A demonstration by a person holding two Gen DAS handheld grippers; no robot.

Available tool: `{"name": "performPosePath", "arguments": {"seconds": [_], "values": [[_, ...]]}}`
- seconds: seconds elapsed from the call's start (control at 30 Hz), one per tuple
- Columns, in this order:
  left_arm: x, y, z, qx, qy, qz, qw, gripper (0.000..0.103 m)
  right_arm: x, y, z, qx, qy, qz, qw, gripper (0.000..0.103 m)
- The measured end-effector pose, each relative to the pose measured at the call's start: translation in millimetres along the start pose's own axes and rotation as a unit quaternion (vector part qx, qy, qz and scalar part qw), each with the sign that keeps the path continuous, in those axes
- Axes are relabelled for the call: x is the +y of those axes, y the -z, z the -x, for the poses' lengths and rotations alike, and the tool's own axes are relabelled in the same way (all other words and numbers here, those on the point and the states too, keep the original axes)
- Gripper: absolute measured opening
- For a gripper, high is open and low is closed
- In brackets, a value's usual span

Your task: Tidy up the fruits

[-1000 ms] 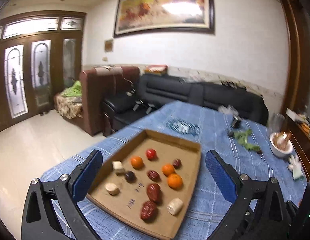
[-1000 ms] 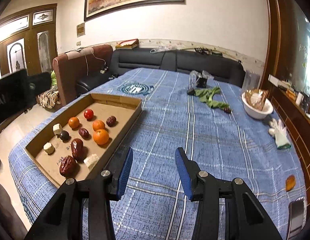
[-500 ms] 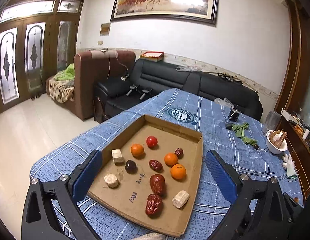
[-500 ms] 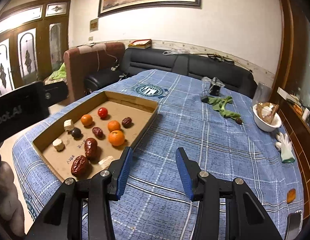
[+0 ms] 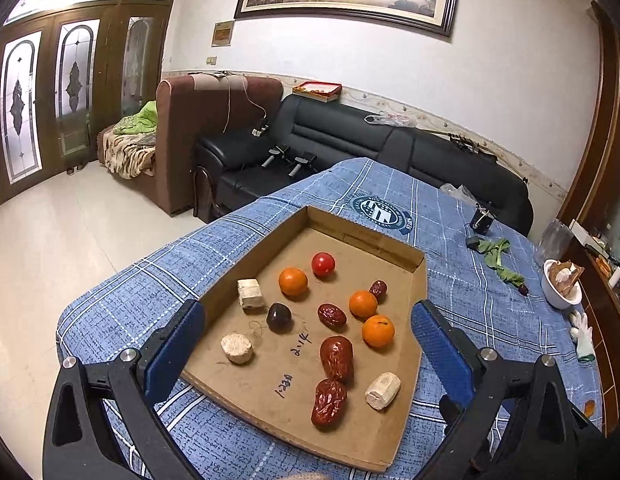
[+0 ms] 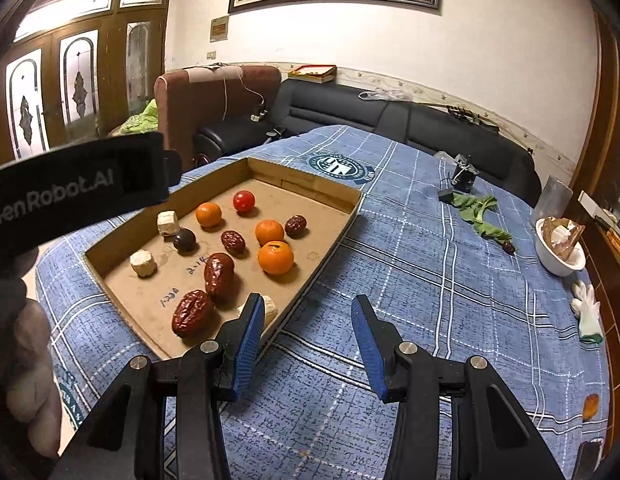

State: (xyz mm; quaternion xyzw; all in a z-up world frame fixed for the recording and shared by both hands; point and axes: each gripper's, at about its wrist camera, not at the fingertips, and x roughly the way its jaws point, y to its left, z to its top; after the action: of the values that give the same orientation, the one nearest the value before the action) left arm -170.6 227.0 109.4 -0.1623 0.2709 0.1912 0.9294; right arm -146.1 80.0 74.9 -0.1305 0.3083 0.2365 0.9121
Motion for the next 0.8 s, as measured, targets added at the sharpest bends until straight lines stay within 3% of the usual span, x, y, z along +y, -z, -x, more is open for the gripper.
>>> {"name": "performPosePath", "arguments": {"seconds": [0.57,0.8], "values": [[-10.9,4.0,1.8,0.009,-0.006,-0.007,0.9999,0.103,-12.8,3.7,5.2,-0.012,-0.011,-0.021,1.000,0.051],[-31.8,-1.2,8.2,-0.004,-0.003,-0.048,0.9988,0.103,-23.5,8.5,1.8,-0.007,-0.017,-0.039,0.999,0.051]]}}
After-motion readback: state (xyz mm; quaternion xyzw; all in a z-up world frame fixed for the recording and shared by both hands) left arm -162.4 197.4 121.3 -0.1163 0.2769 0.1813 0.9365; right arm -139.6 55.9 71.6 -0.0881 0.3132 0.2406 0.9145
